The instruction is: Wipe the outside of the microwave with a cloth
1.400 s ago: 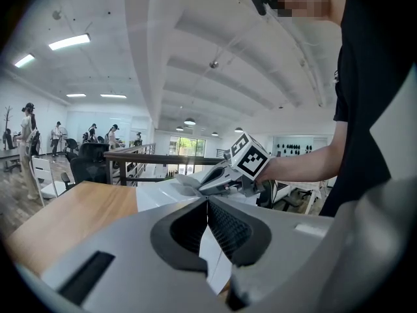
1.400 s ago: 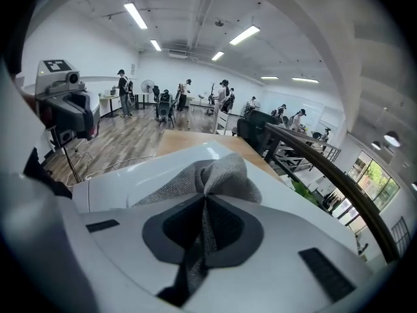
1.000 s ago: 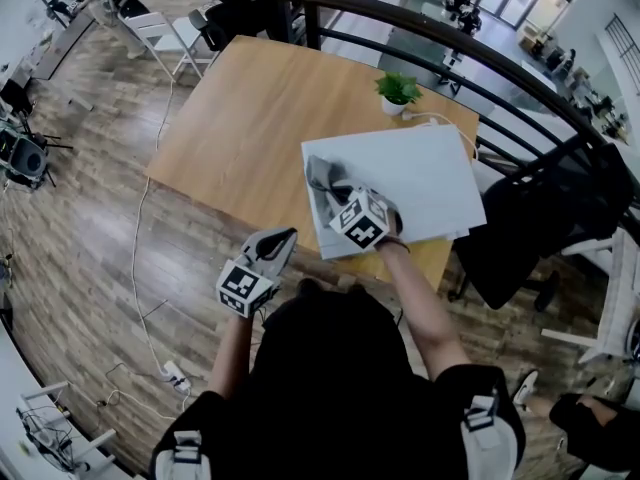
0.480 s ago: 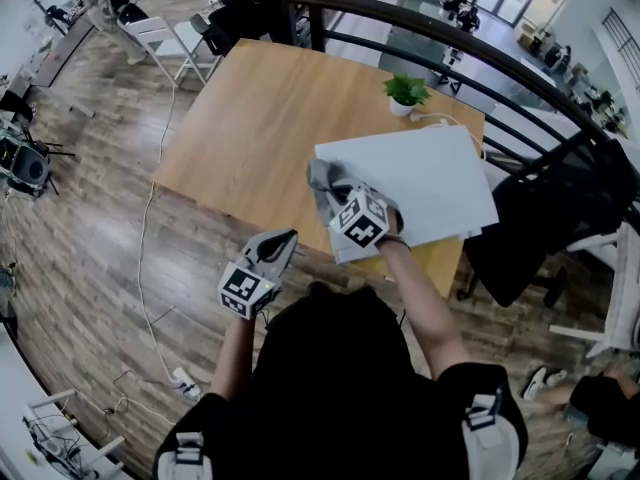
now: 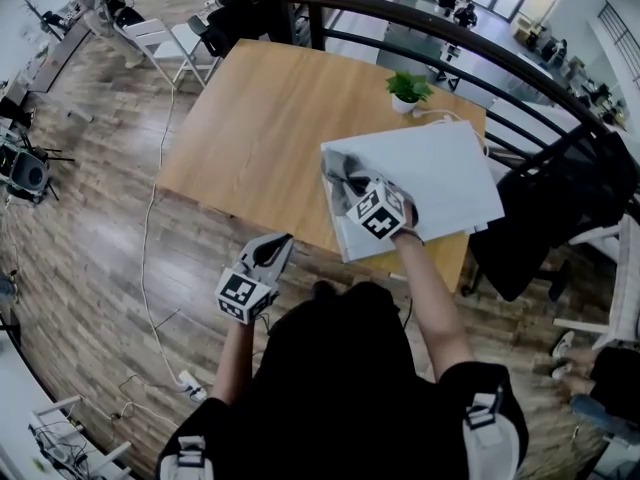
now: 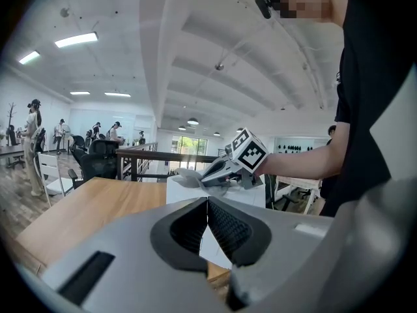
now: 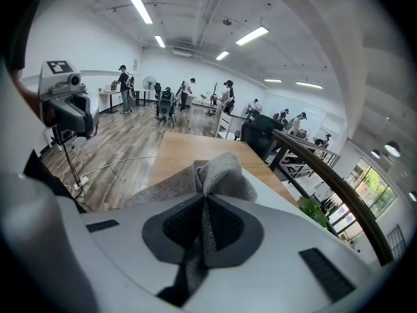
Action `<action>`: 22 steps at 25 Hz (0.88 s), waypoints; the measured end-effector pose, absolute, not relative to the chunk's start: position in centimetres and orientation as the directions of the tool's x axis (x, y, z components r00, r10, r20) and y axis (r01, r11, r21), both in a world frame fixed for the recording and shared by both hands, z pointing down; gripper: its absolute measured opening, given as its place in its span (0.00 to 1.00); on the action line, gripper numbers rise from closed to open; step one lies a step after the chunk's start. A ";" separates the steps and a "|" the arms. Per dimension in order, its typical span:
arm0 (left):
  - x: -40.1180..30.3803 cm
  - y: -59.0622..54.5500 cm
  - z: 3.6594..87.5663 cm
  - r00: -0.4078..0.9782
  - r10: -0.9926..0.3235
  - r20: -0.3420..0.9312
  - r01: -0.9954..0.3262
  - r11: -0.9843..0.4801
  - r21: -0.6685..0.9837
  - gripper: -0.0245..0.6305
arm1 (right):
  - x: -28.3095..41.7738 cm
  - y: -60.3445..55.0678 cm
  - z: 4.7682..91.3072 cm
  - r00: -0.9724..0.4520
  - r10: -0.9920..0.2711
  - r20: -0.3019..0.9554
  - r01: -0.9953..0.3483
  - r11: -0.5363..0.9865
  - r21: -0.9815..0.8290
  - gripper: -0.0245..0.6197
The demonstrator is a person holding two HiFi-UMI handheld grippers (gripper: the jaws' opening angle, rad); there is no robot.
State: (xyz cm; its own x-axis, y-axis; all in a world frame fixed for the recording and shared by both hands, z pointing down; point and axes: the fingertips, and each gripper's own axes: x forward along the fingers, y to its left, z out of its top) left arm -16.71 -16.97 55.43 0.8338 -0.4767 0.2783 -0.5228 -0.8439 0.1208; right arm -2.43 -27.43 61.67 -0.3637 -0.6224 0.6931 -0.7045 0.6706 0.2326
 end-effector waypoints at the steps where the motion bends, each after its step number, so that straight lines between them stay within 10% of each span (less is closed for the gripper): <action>1: -16.7 -16.9 55.5 0.835 -0.475 0.276 -0.520 -0.847 0.115 0.04 | -1.6 -27.7 61.6 -0.355 -0.632 0.689 -0.714 0.659 0.236 0.05; 22: -9.4 -14.9 54.8 0.799 -0.527 0.290 -0.578 -0.806 0.127 0.04 | 17.3 -28.3 61.8 -0.246 -0.665 0.706 -0.827 0.523 0.204 0.05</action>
State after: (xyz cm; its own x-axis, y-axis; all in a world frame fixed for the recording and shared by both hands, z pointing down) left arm -9.40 -14.94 54.76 0.7990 -0.5267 0.2902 -0.5776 -0.8065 0.1266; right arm 17.29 -28.29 61.76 -0.2458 -0.6646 0.7057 -0.8275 0.5230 0.2043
